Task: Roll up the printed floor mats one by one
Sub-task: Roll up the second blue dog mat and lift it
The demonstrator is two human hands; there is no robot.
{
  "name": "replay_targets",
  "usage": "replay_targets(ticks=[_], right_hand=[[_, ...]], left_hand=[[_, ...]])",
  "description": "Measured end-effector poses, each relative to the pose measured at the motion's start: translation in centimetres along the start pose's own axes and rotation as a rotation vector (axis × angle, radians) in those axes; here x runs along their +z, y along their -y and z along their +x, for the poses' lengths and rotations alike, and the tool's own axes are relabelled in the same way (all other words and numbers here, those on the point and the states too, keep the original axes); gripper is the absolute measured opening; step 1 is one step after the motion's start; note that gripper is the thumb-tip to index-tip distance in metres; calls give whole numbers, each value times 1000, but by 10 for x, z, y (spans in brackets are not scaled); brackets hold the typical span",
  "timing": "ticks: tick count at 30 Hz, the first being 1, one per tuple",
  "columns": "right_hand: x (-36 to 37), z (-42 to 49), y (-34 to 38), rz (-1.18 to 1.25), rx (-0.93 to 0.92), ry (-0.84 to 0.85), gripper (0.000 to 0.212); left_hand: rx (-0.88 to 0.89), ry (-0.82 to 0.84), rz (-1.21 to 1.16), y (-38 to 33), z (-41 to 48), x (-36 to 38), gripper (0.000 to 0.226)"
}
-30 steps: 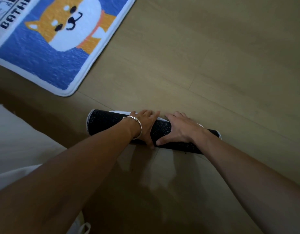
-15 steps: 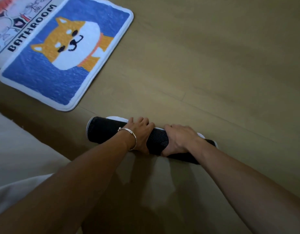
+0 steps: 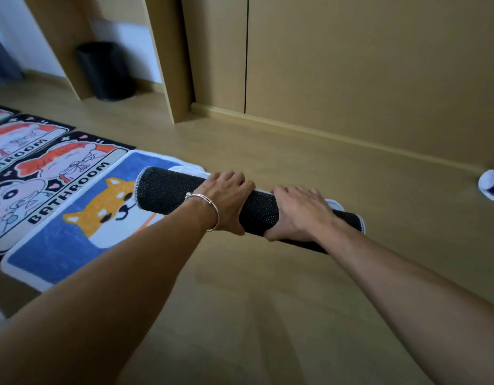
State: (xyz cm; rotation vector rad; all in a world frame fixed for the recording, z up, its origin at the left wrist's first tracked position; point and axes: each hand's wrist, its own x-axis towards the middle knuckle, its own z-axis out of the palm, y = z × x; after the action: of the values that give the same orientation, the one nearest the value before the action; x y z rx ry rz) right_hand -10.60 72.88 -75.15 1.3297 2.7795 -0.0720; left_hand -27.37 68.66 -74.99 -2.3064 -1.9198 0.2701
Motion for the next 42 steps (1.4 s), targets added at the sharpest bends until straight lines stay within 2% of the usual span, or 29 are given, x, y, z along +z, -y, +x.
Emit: replay_targets(ticks=[14,19,33,37,42], right_hand=[[-217,36,-47,-83,0,-306,71],[-293,28,-58,-74,17,-351,74],[-727,-29,-83,-139,107,-432,70],[-815,-66,-94,-132,148,-398,73],[-935,-129,-117,-182,230,-434,69]], left_hand=[[-17,-310,141,58,53,-216,82],[-7,-341,194,68,57,-298,83],[81,-405,236,130,60,-737,81],[144,-398,273,120,55,-834,80],[197,-494,225,92,42,-958,83]])
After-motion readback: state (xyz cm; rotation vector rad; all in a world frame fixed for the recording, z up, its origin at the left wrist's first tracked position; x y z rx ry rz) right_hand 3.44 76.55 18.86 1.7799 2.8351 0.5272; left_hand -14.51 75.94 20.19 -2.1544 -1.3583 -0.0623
